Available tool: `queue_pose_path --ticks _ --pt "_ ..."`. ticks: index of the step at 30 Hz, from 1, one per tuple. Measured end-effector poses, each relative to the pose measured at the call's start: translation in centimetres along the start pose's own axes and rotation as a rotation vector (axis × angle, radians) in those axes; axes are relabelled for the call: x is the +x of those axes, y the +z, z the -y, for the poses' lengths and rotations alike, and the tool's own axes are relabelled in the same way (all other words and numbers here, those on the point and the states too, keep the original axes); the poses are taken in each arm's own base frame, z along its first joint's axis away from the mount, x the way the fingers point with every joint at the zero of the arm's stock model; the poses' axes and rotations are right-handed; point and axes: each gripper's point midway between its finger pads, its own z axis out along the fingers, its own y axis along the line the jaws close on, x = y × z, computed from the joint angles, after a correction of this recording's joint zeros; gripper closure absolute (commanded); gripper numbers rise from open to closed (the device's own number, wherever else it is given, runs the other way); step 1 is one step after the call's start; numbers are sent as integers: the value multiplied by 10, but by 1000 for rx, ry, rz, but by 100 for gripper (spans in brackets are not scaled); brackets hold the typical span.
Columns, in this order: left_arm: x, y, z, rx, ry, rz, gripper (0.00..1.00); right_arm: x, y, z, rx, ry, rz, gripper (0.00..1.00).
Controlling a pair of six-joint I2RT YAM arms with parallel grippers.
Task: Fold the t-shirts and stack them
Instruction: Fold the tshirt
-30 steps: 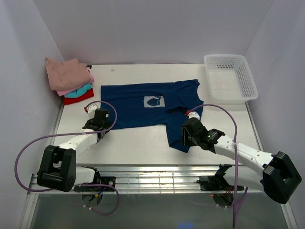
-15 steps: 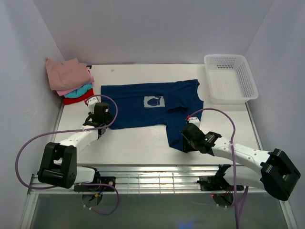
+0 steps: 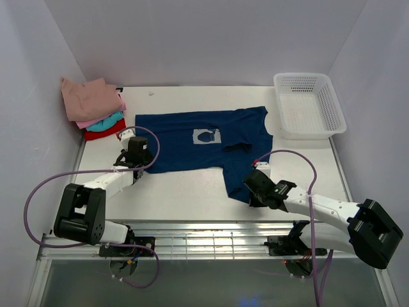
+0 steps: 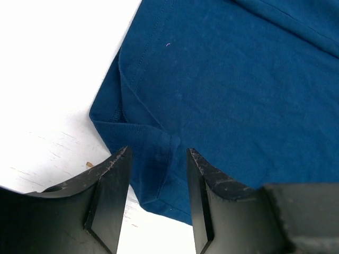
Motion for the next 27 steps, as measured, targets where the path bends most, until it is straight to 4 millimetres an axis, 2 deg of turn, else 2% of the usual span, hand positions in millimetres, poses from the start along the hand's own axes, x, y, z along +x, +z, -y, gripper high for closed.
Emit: queue_pose_path --ticks 1,4,8,12,16,17,19,21,27 --pt "0 0 0 0 2 1 45 0 0 0 -3 2 3 85" --pt "-1 1 1 -1 6 0 45 -2 1 -5 -22 22 15 92" --pt "1 6 1 -9 12 -8 45 -3 1 -7 -35 25 26 92" --pt "8 12 -2 -28 27 -29 51 -3 1 -6 -37 28 29 92" --pt "12 15 -5 -50 36 -46 69 -2 0 -6 -40 37 33 92" --pt "12 15 -6 -55 36 -46 78 -2 0 -6 -40 39 33 92" --pt "12 15 -8 -64 37 -43 87 -2 0 -6 -40 40 34 92" --pt "12 14 -9 -70 39 -42 92 -2 0 -6 -39 41 34 92" --pt "5 7 -12 -84 27 -23 98 -2 1 -6 -37 40 34 92"
